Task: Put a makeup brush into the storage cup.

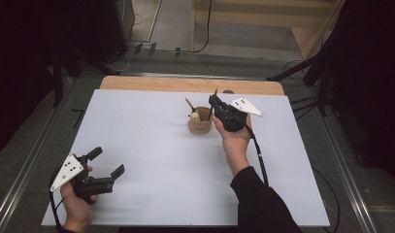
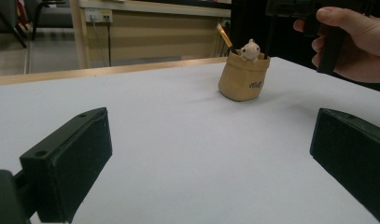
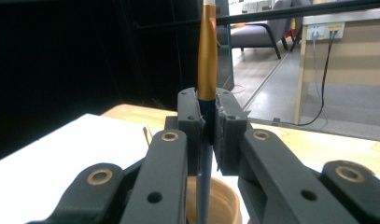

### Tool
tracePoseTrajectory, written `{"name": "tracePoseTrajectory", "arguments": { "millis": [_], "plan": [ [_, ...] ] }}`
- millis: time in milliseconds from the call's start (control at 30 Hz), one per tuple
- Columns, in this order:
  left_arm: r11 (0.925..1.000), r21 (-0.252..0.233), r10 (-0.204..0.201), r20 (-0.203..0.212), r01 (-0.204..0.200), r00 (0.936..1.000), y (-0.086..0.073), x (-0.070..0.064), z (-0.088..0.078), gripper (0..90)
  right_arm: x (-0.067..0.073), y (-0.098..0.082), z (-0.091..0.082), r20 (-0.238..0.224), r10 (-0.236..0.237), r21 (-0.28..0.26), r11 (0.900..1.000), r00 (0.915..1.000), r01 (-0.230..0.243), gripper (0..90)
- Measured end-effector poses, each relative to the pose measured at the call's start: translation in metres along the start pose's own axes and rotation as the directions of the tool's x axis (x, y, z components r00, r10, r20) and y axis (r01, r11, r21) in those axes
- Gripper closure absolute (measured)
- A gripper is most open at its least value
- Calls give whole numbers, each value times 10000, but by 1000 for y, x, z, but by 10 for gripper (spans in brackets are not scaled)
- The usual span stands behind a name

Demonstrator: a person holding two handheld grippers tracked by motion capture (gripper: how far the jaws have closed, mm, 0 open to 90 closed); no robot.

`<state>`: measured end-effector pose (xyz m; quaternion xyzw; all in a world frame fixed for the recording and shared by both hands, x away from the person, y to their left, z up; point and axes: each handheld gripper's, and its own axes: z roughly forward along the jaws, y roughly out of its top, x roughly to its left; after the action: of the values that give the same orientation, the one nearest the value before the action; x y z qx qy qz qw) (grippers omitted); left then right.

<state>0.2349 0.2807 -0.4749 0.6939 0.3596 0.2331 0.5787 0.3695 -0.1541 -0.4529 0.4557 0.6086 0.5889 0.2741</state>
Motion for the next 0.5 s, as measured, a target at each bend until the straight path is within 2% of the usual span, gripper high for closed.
{"name": "tracePoseTrajectory", "arguments": {
  "millis": [267,500],
  "plan": [
    [10000,-13,-17,25,17,10000,0,0,-1,0,0,-10,7,-59,0,328,9995,10000,2,841],
    [10000,22,8,114,-8,9999,0,0,0,0,1,-19,12,15,-73,827,9966,10000,72,840]
  ]
}}
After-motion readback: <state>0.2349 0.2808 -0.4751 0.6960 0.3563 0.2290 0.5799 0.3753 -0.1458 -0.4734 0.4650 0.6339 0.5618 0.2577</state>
